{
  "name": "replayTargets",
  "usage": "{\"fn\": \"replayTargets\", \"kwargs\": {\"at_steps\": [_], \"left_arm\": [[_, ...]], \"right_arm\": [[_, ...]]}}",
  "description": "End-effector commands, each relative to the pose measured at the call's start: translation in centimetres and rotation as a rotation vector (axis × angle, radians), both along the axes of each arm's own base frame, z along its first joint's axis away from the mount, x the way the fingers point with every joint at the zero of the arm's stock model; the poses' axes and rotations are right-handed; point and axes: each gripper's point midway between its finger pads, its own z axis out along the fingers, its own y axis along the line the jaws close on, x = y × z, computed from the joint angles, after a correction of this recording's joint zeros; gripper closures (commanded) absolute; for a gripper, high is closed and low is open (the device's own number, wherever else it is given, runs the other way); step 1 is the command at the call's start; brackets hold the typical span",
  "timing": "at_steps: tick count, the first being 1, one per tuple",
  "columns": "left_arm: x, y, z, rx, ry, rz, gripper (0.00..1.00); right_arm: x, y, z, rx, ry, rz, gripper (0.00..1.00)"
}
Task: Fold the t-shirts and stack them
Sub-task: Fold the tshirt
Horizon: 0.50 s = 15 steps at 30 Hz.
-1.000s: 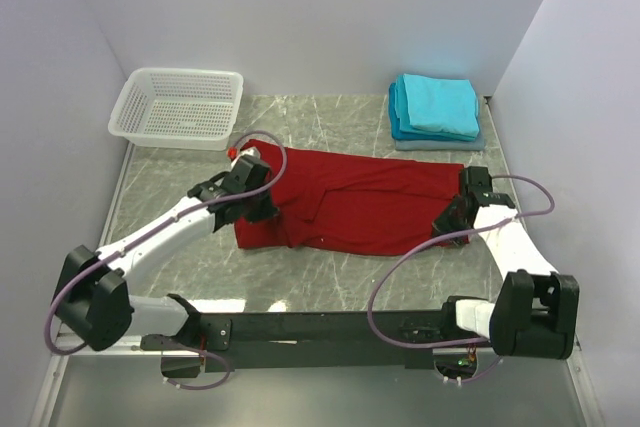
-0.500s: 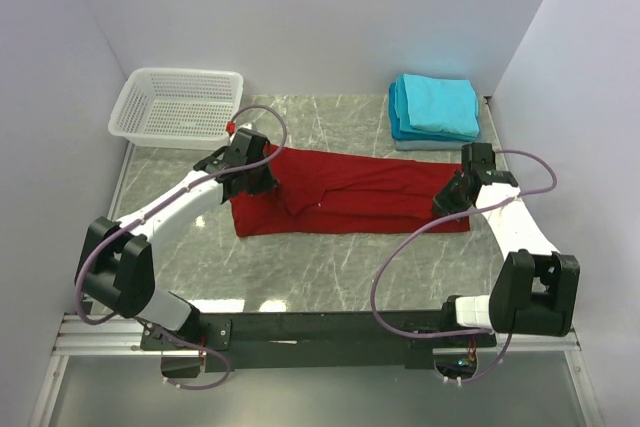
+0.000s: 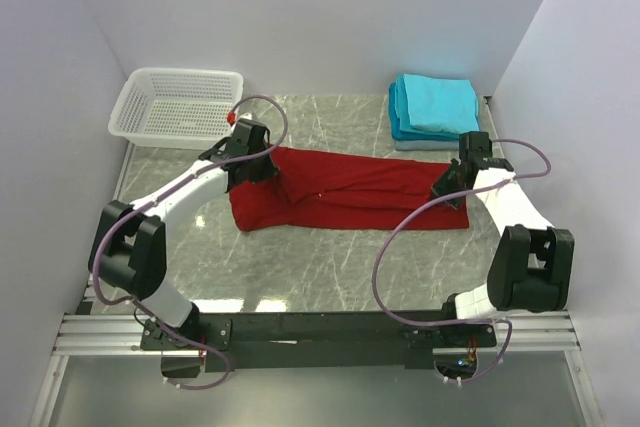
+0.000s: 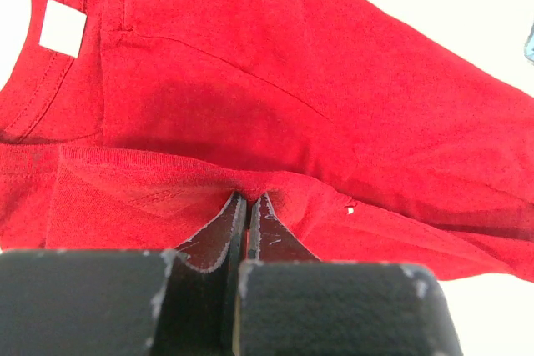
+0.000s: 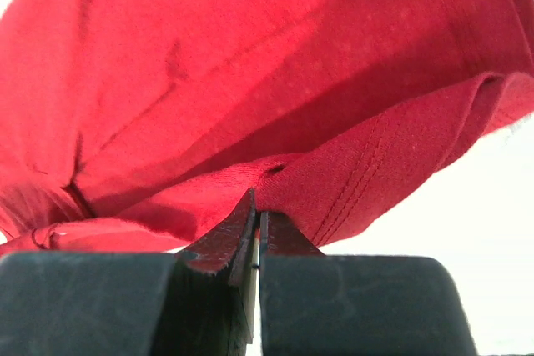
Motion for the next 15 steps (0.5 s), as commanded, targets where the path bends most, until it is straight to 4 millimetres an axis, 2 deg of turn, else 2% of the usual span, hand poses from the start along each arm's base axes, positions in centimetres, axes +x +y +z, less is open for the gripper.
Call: {"fn": "replayTargets", "kwargs": {"at_steps": [1,6,10,12,13,14,15], "left_arm": [[2.1,-0.5,1.6,-0.020,-0.067,-0.011,1.00],[4.1,-0.5,2.0,-0.028,-0.129,0.007,1.00],[6.1,-0.4,0.8,-0.027,-0.139,0.022,1.00],[6.8,-0.5,0.3,-0.028,-0.139,0.017,1.00],[7.4,-0.3,-0.5,-0.017,-0.122,0.022,0.98],[7.8,-0.3,-0.7,-0.015,-0.117,0.018,0.91],[8.2,-0.1,-1.1,-0.007,-0.112,0.020,0.80]], "right_arm": [[2.4,-0.2,1.1,-0.019,-0.061,0.014,1.00],[3.8,-0.1,0.4,-0.004,-0.059,0.018,1.00],[5.1,-0.7,0.0,-0.026,-0.076,-0.008,0.98],[6.2,-1.3,-0.3,-0.053,-0.087,-0.008,0.87],[6.5,-1.5,-0.4,-0.061,-0.081,-0.009,0.81],[6.9,-1.7,-0.4,-0.074,-0.078,0.003,0.72],[7.9,-1.9,-0.3,-0.083,-0.088,0.006,0.65]]}}
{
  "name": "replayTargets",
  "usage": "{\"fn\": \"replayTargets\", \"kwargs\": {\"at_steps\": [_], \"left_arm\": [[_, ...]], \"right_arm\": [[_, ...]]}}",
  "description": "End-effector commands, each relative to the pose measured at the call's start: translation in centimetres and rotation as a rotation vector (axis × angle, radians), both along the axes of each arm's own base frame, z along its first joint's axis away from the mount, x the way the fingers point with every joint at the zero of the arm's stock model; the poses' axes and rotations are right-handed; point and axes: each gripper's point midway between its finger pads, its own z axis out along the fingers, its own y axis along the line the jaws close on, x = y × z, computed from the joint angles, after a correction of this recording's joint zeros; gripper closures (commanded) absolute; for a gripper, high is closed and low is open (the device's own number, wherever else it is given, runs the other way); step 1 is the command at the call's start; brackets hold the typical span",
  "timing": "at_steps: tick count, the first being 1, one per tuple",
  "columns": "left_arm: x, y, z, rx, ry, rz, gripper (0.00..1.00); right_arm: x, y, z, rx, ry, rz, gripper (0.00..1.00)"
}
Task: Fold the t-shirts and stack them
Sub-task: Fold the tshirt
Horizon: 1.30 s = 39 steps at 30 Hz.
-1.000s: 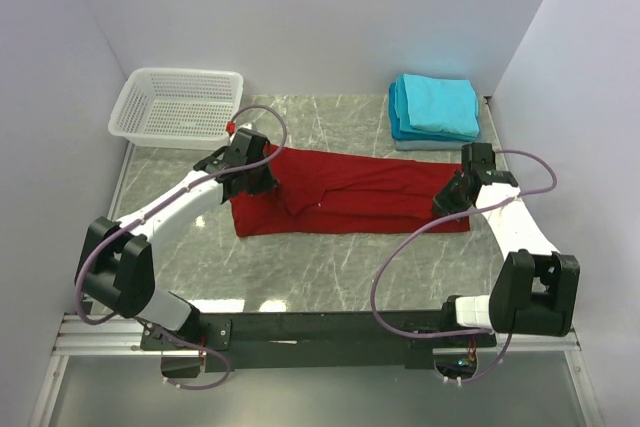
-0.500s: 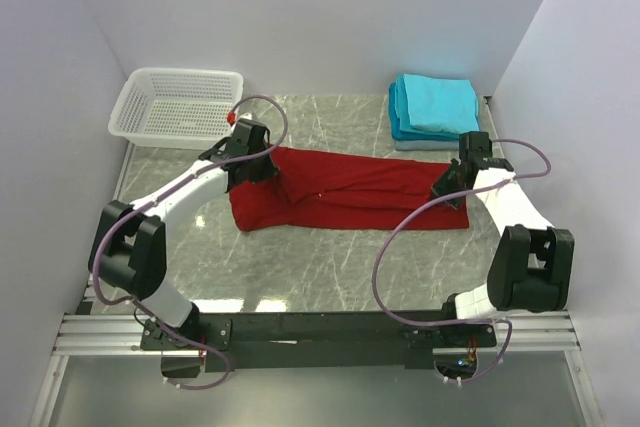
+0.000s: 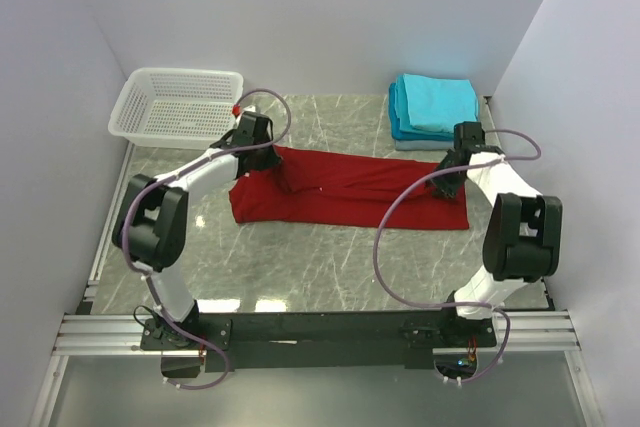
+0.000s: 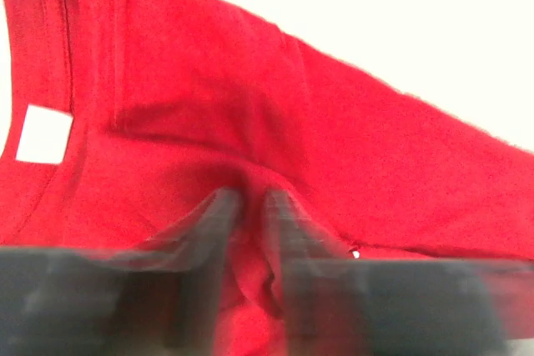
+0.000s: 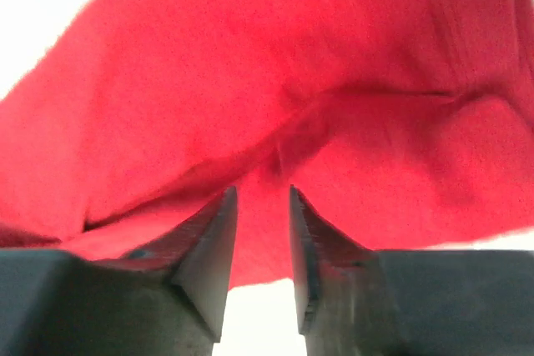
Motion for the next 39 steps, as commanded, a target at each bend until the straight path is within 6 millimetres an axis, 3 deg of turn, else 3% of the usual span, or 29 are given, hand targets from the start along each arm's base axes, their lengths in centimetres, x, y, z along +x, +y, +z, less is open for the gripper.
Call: {"fn": "replayTargets", "kwargs": {"at_steps": [1,3,4,5,7,11,14,15,20,24,25,39], "left_arm": [[3.4,0.2,1.7,-0.010,-0.080,0.002,0.59],[4.0,-0.2,2.8,-0.034,-0.111,-0.018,0.35],[4.3,-0.3,4.1,-0.044,-0.146,-0.024,0.14],[4.5,-0.4,4.8,-0.049,-0.165,-0.029,0.11],[4.5,-0.4,6.7,-0.055,-0.202,-0.038,0.01],[2.5,-1.3,6.9,-0.116,-0.188,-0.097,0.01],[0.1,-2.2,5.8,-0.183,-0.154,-0.148,0.01],[-1.0,-2.3,4.6,-0.192,-0.124,-0.159,0.01],[-3.3,-3.4,2.7,-0.225,-0.080,-0.193,0.01],[-2.7,-4.1,1.4,-0.219,-0.074,-0.195,0.01],[-2.6,-3.8,0.2,-0.210,-0.046,-0.173,0.01],[-1.7,-5.2,-2.6,-0.220,0.023,-0.207,0.00]], "right_arm": [[4.2,-1.5,1.8,-0.074,-0.106,-0.001,0.60],[5.6,-2.1,2.8,-0.106,-0.145,-0.002,0.44],[5.9,-2.3,3.2,-0.120,-0.156,-0.007,0.35],[6.2,-2.8,4.1,-0.147,-0.179,-0.014,0.20],[6.3,-2.8,5.2,-0.155,-0.215,-0.008,0.18],[4.6,-1.5,6.3,-0.126,-0.300,0.046,0.14],[3.0,-0.9,5.7,-0.110,-0.306,0.073,0.13],[2.6,-0.8,5.5,-0.109,-0.302,0.079,0.13],[1.6,0.1,5.2,-0.078,-0.315,0.114,0.12],[1.5,0.7,5.7,-0.063,-0.332,0.135,0.11],[1.5,0.4,5.7,-0.077,-0.328,0.126,0.10],[1.4,-1.3,6.1,-0.158,-0.313,0.077,0.09]]}}
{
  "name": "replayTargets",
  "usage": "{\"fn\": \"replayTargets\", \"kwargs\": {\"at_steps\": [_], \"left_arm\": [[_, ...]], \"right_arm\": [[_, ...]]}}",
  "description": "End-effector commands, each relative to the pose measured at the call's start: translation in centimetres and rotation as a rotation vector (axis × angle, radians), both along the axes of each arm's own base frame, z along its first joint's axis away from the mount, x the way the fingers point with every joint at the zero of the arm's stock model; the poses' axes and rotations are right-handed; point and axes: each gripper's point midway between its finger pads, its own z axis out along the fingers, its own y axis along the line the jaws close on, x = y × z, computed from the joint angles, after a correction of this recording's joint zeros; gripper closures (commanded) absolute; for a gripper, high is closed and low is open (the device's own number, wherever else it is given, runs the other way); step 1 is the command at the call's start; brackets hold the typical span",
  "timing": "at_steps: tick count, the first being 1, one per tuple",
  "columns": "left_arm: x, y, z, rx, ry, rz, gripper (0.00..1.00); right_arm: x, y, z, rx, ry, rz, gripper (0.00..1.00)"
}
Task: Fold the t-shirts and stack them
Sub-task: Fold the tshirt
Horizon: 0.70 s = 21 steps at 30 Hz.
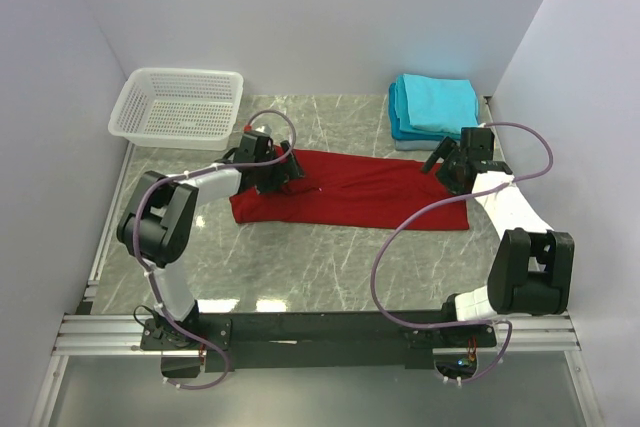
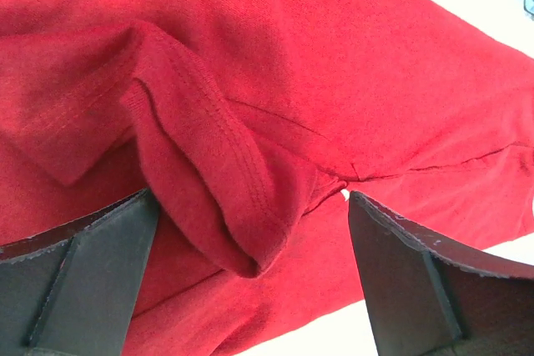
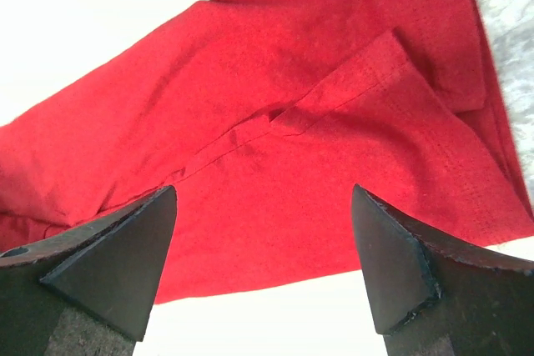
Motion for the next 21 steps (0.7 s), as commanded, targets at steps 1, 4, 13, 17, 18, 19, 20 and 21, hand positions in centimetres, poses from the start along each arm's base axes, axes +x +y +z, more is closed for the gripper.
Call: {"fn": "replayTargets", "kwargs": {"at_steps": [1,4,13,17,18,19,20,21], "left_arm": [[1.6,-1.7,2.2,-0.067,-0.055,-0.029,0.01],[2.0,-2.6,3.1,-0.110,-0.078,-0.050,0.01],[5.5,-3.3,4.0,-0.085,-0.100,-0.016,0.00],[8.3,-3.9,5.3,-0.078,-0.160,-0.009,0.01],[8.4,-3.8,4.2,-0.055,-0.133,-0.015,0.01],[8.7,-3.9,4.1,-0.049,-0.137,-0.018,0.00],[9.6,-4.4,5.2,-0.057,-0.164,-0.031,0.00],[9.9,-4.4,4.2,-0.038,-0.154,-0.040,0.01]], "right_arm": [[0.5,-0.6,2.1,-0.046,-0.060,-0.012,0.09],[0.6,-0.6,2.0,-0.044,-0.060,-0.011,0.09],[0.6,-0.9,1.5,-0.056,-0.038,-0.021,0.08],[0.6,-1.0,1.7,-0.060,-0.035,-0.018,0.08],[0.6,-1.0,1.7,-0.061,-0.036,-0.017,0.08],[0.6,-1.0,1.8,-0.061,-0.039,-0.017,0.08],[0.6,-1.5,1.7,-0.083,-0.034,-0.036,0.08],[0.6,-1.6,1.9,-0.087,-0.039,-0.039,0.08]]}}
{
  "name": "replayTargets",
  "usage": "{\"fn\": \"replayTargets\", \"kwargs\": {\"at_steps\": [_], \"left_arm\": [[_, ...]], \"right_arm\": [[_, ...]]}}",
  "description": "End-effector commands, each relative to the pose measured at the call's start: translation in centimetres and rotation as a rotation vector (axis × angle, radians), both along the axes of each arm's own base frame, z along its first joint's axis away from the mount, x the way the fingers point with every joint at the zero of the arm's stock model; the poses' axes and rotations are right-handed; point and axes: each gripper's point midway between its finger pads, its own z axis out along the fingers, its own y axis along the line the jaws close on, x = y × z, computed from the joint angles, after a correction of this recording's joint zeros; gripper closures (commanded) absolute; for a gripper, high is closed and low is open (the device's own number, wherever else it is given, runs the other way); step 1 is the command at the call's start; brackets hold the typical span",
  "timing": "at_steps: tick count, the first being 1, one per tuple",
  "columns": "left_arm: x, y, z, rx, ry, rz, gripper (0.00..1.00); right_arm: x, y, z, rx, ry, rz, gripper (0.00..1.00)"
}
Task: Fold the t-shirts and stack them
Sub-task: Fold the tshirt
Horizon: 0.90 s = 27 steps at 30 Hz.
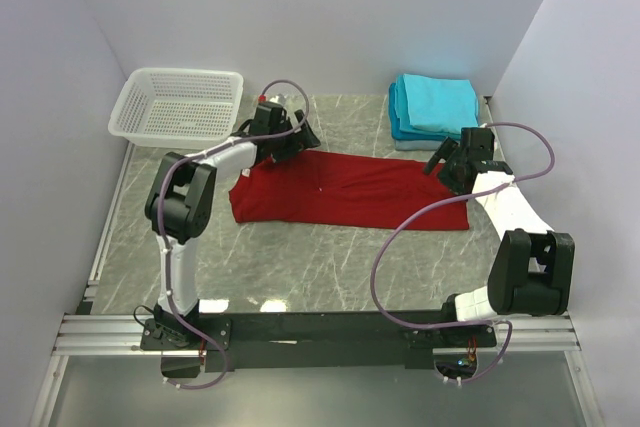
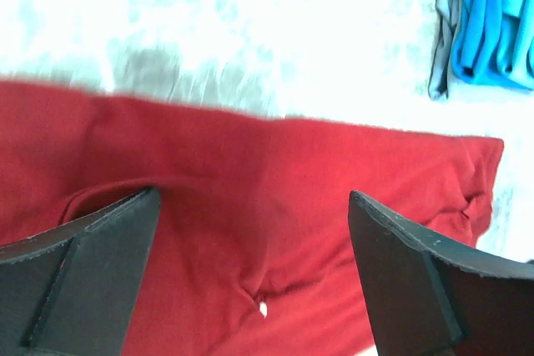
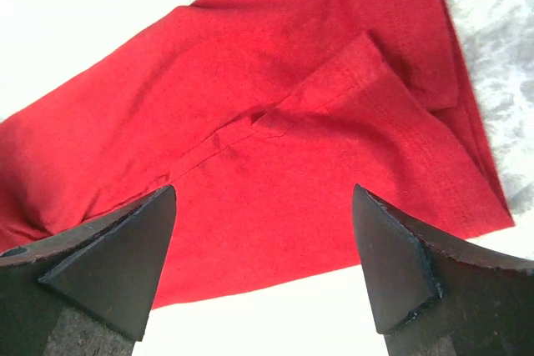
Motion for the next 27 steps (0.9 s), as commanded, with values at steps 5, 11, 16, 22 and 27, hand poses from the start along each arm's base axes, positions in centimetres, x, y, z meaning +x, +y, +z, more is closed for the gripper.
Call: {"fn": "replayTargets", "kwargs": {"at_steps": [5,11,16,22,27], "left_arm": [[3.8,-0.3,1.7,0.085,-0.075,-0.030,0.01],[2.2,1.1,3.1,0.104,-0.108,-0.022,0.01],[-1.5,1.7,4.3,0.029,-0.100,-0.011,0.01],[-4.3,2.5,0.8,0.019,-0.018,0.008,0.01],[-3.3,2.9,-2.3,0.065,0.046,0.019,0.00]], "right_arm": [[0.7,-1.3,2.3,-0.071,-0.055,-0.030,0.08],[1.2,-0.7,2.8,-0.056,-0.097,-0.004,0.08],[3.4,1.5,2.3,-0.022,-0.094,0.075,0.08],[8.0,4.8,-0.6,-0.034,-0.030,0.175,0.07],[10.0,5.3,-3.3,-0.020,0.048,0.196,0.07]]}}
